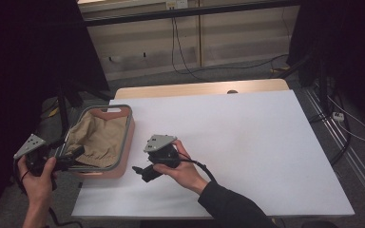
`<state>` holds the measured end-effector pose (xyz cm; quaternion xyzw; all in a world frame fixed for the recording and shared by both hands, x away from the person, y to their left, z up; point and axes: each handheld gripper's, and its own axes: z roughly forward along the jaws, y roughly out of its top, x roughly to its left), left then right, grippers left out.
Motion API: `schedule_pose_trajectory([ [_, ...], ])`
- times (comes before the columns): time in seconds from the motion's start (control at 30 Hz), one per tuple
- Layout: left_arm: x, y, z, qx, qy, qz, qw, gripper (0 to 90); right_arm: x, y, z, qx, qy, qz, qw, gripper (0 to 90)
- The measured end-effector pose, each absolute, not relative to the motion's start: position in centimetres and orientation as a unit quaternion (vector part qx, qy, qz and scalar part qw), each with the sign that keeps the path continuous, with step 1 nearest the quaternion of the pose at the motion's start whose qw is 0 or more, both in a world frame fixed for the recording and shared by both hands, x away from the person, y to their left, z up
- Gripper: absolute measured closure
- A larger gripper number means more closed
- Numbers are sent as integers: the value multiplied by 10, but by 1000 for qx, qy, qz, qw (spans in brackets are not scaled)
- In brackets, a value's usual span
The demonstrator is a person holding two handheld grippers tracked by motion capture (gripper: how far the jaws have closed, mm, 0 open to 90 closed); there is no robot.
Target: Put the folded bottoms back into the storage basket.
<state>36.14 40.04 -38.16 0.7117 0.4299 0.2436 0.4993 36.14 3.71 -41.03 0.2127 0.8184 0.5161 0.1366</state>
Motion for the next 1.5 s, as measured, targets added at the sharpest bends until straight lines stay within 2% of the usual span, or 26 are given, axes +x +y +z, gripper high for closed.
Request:
schedule_pose_trajectory([
  [0.37, 340, 389, -387, 716, 441, 252, 479, 63, 350, 12, -414, 233, 808, 517, 160, 26],
  [0.83, 318, 353, -385, 730, 413, 257, 480, 58, 336, -22, -414, 247, 801, 511, 188, 27],
  [0.9, 317, 345, -385, 742, 403, 242, 479, 57, 333, -29, -415, 252, 801, 509, 192, 27],
  [1.23, 316, 320, -386, 747, 389, 238, 484, 58, 324, -52, -419, 267, 793, 511, 199, 27],
  [1.5, 311, 291, -387, 763, 354, 224, 492, 60, 321, -69, -425, 285, 788, 508, 198, 27],
])
